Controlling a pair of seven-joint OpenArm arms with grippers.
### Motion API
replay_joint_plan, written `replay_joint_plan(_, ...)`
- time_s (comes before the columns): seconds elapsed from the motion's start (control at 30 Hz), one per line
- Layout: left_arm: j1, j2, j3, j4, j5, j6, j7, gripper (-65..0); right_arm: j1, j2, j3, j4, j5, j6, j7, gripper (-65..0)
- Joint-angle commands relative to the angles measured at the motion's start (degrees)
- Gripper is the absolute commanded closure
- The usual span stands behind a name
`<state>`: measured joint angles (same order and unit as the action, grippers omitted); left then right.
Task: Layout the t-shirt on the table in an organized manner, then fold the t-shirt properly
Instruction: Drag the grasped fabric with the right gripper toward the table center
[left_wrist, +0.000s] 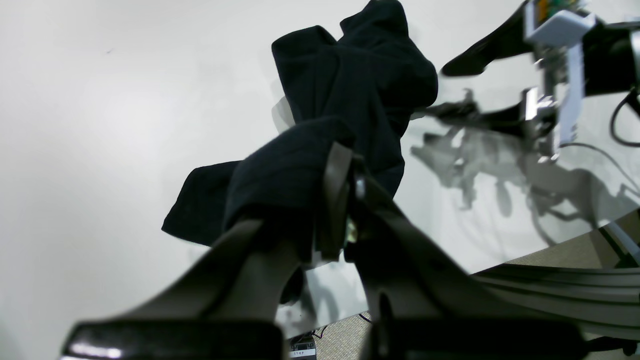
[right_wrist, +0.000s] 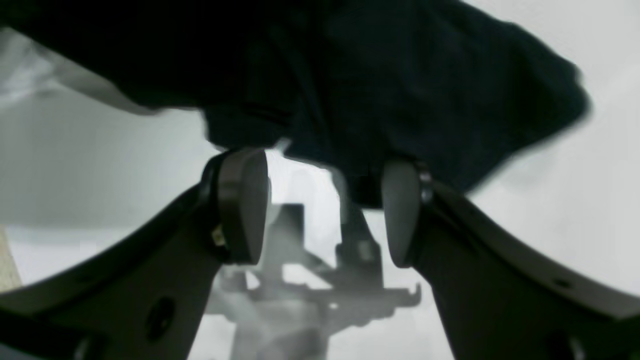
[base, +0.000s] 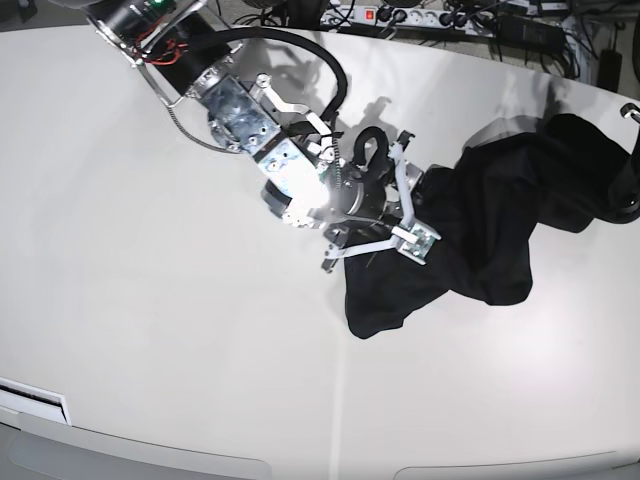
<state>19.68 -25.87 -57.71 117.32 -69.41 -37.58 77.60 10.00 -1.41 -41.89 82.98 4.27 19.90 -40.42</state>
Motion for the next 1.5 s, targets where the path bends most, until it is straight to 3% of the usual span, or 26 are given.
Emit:
replay_joint_plan(0.0,-0.1,-1.1,-0.4,0.7,-1.1,-0.1,-1.3,0.0,1.1,-1.6,0.2,0.4,-1.9,-2.0,2.1,-37.9)
replay_joint_plan(0.07,-0.1,-1.1,-0.4,0.7,-1.1,-0.1,-1.3,0.0,1.3,-2.6,0.2,0.4,-5.2,-6.4,2.1,-37.9)
replay_joint_plan(0.13,-0.2,-1.1,-0.4,0.7,-1.1,-0.1,-1.3,0.0,1.5,-3.2,0.2,0.4,-6.3,-8.0,2.8,-37.7)
replay_joint_plan(0.2,-0.2,-1.1,-0.4,0.7,-1.1,0.2,-1.3,0.0,1.3,-3.3,0.2,0.3,-7.4,-7.8,4.5,-35.9)
replay_joint_plan(0.33,-0.1,-1.1,-0.4,0.7,-1.1,0.3,-1.3,0.0,1.3,-3.3,0.2,-2.1,-8.1,-7.3,7.5,-25.4)
replay_joint_plan(0.53,-0.2,-1.1,-0.4,0.7,-1.6,0.3,-1.3,0.0,1.4,-3.3,0.2,-7.7,-8.6,-3.4,11.2,-29.1)
replay_joint_plan(0.57,-0.1,-1.1,-0.4,0.7,-1.6,0.3,-1.3,0.0,1.4,-3.3,0.2,-8.2,-8.7,-4.0,11.4,-28.3)
replay_joint_plan(0.7,-0.2,-1.1,-0.4,0.7,-1.6,0.3,-1.3,0.0,2.0,-3.3,0.2,-8.3,-11.2,-12.5,11.3,-15.8)
replay_joint_plan(0.77,-0.1,-1.1,-0.4,0.7,-1.6,0.3,-1.3,0.0,3.1,-3.3,0.2,-8.3,-12.1,-13.4,11.3,-18.5)
replay_joint_plan(0.9,-0.2,-1.1,-0.4,0.7,-1.6,0.3,-1.3,0.0,4.2,-3.3,0.3,-8.3,-11.6,-9.6,11.3,-36.8)
replay_joint_plan(0.97,-0.2,-1.1,-0.4,0.7,-1.6,0.3,-1.3,0.0,4.1,-3.3,0.3,-8.4,-11.5,-9.6,11.6,-36.3)
replay_joint_plan(1.07,-0.1,-1.1,-0.4,0.7,-1.6,0.3,-1.3,0.0,4.2,-3.3,0.3,-10.1,-9.9,-10.0,12.6,-30.1)
replay_joint_plan(1.17,-0.1,-1.1,-0.4,0.7,-1.6,0.3,-1.3,0.0,4.1,-3.4,0.3,-12.4,-9.7,-9.5,12.8,-29.1)
replay_joint_plan(1.2,-0.2,-1.1,-0.4,0.7,-1.6,0.3,-1.3,0.0,4.1,-3.3,0.3,-12.9,-9.7,-9.5,12.8,-25.3)
replay_joint_plan(1.3,-0.2,-1.1,-0.4,0.7,-1.6,0.3,-1.3,0.0,4.3,-3.3,0.3,-13.0,-12.9,-10.5,12.8,-4.2)
replay_joint_plan(1.33,-0.2,-1.1,-0.4,0.7,-1.6,0.3,-1.3,0.0,4.8,-3.3,0.3,-13.0,-14.2,-10.7,12.7,0.0)
replay_joint_plan(1.47,-0.1,-1.1,-0.4,0.7,-1.5,0.3,-1.3,0.0,7.5,-3.3,0.3,-11.8,-17.5,-13.2,8.8,0.0)
